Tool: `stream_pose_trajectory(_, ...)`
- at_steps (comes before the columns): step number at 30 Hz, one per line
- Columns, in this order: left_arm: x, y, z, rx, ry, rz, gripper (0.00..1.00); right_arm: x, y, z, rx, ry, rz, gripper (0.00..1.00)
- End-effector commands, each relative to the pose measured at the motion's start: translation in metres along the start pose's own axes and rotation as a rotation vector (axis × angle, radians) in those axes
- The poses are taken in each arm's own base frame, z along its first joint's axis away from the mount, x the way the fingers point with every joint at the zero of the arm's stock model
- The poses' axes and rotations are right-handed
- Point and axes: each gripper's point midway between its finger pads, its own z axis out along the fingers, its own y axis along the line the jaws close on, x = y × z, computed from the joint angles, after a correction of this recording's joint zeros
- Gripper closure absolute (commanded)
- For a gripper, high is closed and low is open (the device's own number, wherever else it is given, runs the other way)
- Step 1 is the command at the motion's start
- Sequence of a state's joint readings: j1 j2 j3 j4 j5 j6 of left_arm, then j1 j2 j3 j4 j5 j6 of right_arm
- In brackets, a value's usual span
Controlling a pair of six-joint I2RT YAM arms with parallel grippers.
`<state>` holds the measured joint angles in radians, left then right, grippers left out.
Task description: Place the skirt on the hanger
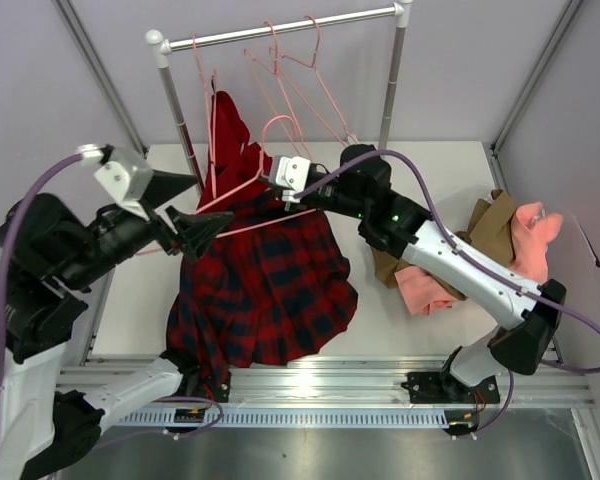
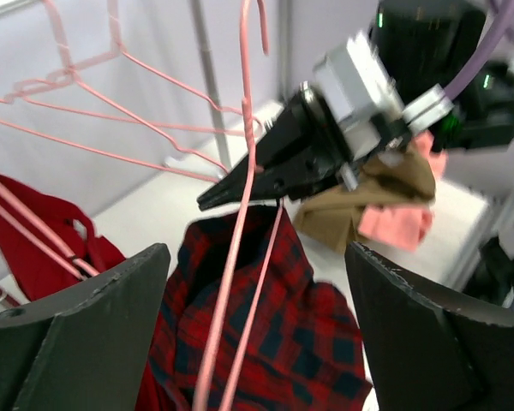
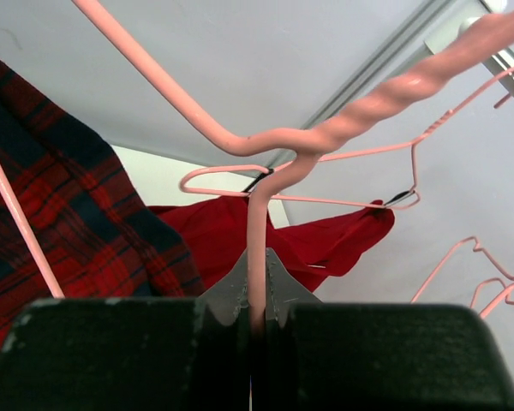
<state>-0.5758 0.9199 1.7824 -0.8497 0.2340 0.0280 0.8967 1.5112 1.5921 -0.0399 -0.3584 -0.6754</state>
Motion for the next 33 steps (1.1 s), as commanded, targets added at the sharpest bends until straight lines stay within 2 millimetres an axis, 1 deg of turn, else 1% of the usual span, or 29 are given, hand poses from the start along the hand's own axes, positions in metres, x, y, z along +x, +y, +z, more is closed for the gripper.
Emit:
stream_pose_trajectory(1,0.024,-0.021,0.014,0.168,0.104,0.066,0.12,-0.067,-0.013,-0.03,0.02,-0.17,-0.06,1.0)
stream_pose_trajectory(2,0.029,-0.021,0.018,0.178,0.123,0.066,0.14,-0.068,-0.012,-0.031,0.011,-0.173,-0.063,1.0)
stream_pose_trajectory(3,0.029,-0.02,0.019,0.175,0.126,0.069,0.15,-0.07,-0.008,-0.033,-0.008,-0.179,-0.063,1.0)
stream_pose_trajectory(5,0.03,-0.017,0.021,0.16,0.132,0.068,0.18,-0.077,-0.008,-0.037,-0.011,-0.197,-0.07,1.0)
stream_pose_trajectory(6,0.033,-0.017,0.026,0.166,0.148,0.063,0.24,-0.073,-0.002,-0.038,-0.034,-0.179,-0.058,1.0)
stream_pose_trajectory(7,0.037,-0.018,0.027,0.177,0.166,0.055,0.28,-0.075,-0.001,-0.039,-0.034,-0.182,-0.059,1.0)
stream_pose_trajectory(8,0.037,-0.021,0.028,0.191,0.167,0.052,0.3,-0.075,-0.001,-0.04,-0.036,-0.182,-0.062,1.0)
stream_pose_trajectory(9,0.04,-0.02,0.03,0.188,0.178,0.046,0.37,-0.075,-0.001,-0.041,-0.035,-0.183,-0.062,1.0)
stream_pose_trajectory(11,0.044,-0.019,0.033,0.184,0.194,0.036,0.44,-0.077,0.0,-0.043,-0.038,-0.187,-0.065,1.0)
stream_pose_trajectory(12,0.047,-0.019,0.035,0.19,0.205,0.033,0.51,-0.075,0.002,-0.043,-0.042,-0.183,-0.065,1.0)
stream_pose_trajectory(13,0.048,-0.02,0.035,0.198,0.208,0.03,0.55,-0.076,0.003,-0.043,-0.046,-0.185,-0.065,1.0)
stream_pose_trajectory(14,0.051,-0.022,0.036,0.212,0.215,0.026,0.61,-0.075,0.003,-0.043,-0.045,-0.184,-0.063,1.0)
stream_pose_trajectory(17,0.064,-0.024,0.039,0.222,0.251,0.011,0.71,-0.075,0.004,-0.044,-0.049,-0.182,-0.058,1.0)
stream_pose_trajectory(18,0.068,-0.025,0.039,0.228,0.259,0.007,0.73,-0.077,0.003,-0.045,-0.047,-0.188,-0.057,1.0)
stream_pose_trajectory(19,0.079,-0.025,0.041,0.237,0.285,-0.001,0.73,-0.077,0.003,-0.045,-0.047,-0.188,-0.057,1.0)
stream_pose_trajectory(21,0.084,-0.027,0.038,0.241,0.296,-0.002,0.74,-0.076,0.002,-0.044,-0.044,-0.189,-0.057,1.0)
stream_pose_trajectory(22,0.093,-0.026,0.038,0.24,0.316,-0.006,0.75,-0.076,0.002,-0.044,-0.043,-0.189,-0.052,1.0)
stream_pose_trajectory(24,0.1,-0.026,0.035,0.237,0.331,-0.01,0.78,-0.077,0.0,-0.043,-0.039,-0.192,-0.051,1.0)
stream_pose_trajectory(25,0.103,-0.025,0.035,0.228,0.34,-0.011,0.78,-0.078,0.0,-0.043,-0.04,-0.194,-0.046,1.0)
stream_pose_trajectory(26,0.111,-0.024,0.034,0.218,0.359,-0.018,0.77,-0.078,-0.001,-0.044,-0.038,-0.197,-0.045,1.0)
stream_pose_trajectory(28,0.115,-0.02,0.034,0.197,0.366,-0.011,0.77,-0.08,0.0,-0.044,-0.048,-0.207,-0.04,1.0)
stream_pose_trajectory(29,0.122,-0.019,0.034,0.194,0.379,-0.011,0.77,-0.081,0.001,-0.043,-0.054,-0.211,-0.032,1.0)
stream_pose_trajectory(31,0.124,-0.02,0.032,0.201,0.38,-0.009,0.78,-0.081,0.003,-0.042,-0.068,-0.215,-0.028,1.0)
stream_pose_trajectory(32,0.126,-0.024,0.032,0.221,0.382,-0.012,0.81,-0.082,0.002,-0.042,-0.068,-0.215,-0.029,1.0)
stream_pose_trajectory(33,0.128,-0.026,0.031,0.237,0.387,-0.007,0.81,-0.082,0.003,-0.042,-0.075,-0.213,-0.026,1.0)
